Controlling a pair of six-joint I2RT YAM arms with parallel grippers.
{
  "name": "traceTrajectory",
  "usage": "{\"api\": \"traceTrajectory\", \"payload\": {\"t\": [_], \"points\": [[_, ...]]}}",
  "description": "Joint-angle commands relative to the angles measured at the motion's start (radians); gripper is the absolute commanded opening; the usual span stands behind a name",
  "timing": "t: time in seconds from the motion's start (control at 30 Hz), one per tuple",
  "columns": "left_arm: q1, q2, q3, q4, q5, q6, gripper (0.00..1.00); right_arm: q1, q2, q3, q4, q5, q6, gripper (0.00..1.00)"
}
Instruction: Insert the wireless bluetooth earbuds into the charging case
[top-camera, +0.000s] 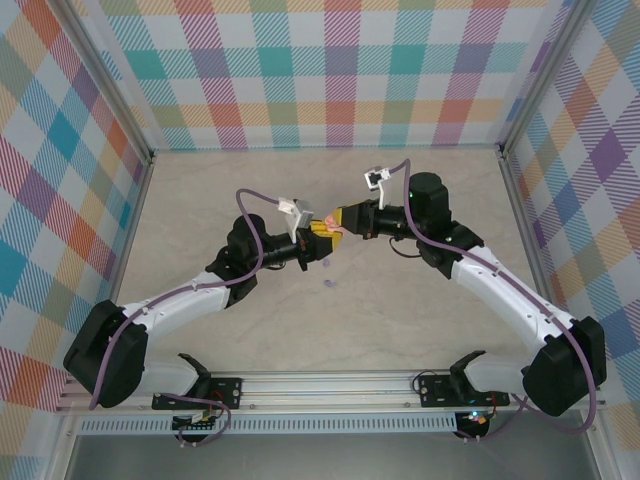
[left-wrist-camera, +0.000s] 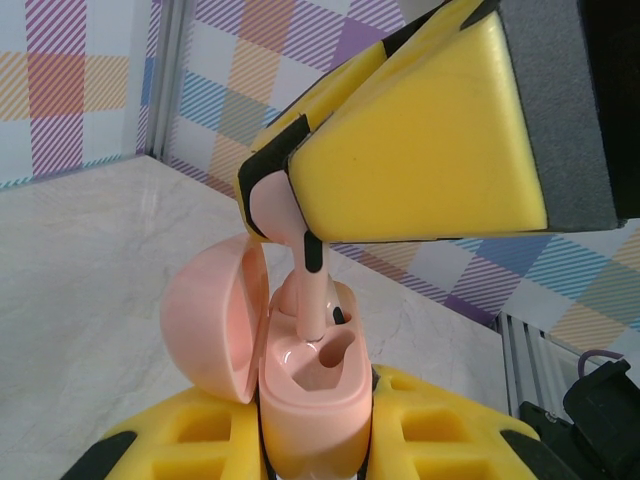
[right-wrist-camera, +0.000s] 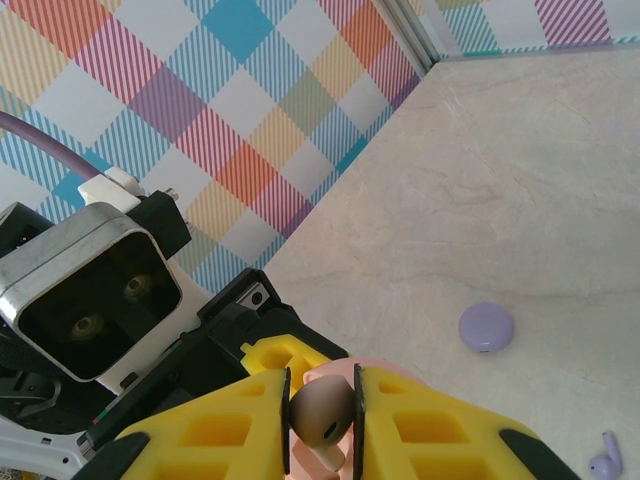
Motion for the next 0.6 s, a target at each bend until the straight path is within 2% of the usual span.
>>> {"api": "traceTrajectory", "payload": {"t": [0.0, 0.57], "points": [[-0.018, -0.036, 0.002, 0.05, 0.003, -0.007, 0.16, 0.008, -0.001, 0.026, -0.002, -0.008, -0.031, 0.24], [-0.018, -0.053, -0.012, 0.049, -0.017, 0.002, 0.16, 0.011, -0.004, 0.036, -0.057, -0.003, -0.057, 0.24]]}}
